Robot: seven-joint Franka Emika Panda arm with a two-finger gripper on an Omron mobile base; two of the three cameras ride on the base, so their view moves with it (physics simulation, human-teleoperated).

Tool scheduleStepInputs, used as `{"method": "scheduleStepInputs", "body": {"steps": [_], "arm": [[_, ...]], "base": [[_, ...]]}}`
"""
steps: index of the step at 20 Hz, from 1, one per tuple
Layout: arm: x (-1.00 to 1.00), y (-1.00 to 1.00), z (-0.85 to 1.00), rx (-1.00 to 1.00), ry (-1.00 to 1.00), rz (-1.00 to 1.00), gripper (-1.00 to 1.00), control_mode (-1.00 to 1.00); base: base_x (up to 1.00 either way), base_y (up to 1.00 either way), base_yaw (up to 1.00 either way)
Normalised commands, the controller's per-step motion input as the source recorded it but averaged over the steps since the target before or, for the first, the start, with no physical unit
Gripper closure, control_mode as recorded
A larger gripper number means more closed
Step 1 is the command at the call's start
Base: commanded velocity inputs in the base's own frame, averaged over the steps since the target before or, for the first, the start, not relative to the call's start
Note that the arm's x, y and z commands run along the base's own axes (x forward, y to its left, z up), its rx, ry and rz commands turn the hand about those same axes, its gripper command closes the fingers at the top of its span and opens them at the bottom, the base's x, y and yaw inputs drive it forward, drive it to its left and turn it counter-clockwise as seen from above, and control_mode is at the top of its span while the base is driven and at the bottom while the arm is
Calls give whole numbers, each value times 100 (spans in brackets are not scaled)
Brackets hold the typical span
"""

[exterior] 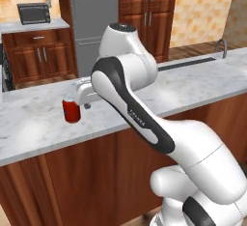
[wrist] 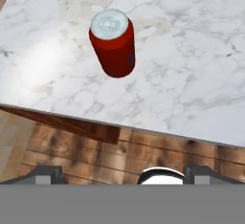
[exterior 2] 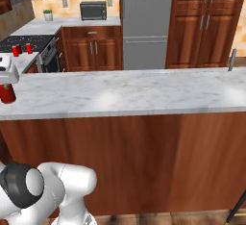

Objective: Four empty soda cans are scattered around the kitchen. Gather all the cans and cluster them next to the stove for recycling.

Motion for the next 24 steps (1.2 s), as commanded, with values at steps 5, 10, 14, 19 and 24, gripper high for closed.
{"method": "scheduleStepInputs", "body": {"steps": [5,10,14,19,24], "arm": [[34,9,-12,0,3,0,-100,-100],[33,20,-6,0,0,0,-100,-100],[21,22,-26,0,-3,0,-100,-100],[2,29,-5,0,-2,0,-100,-100],[11,20,-5,0,-9,0,-100,-100]], "base": [[0,0,0],[0,0,0],[0,0,0],[0,0,0],[0,0,0]]}}
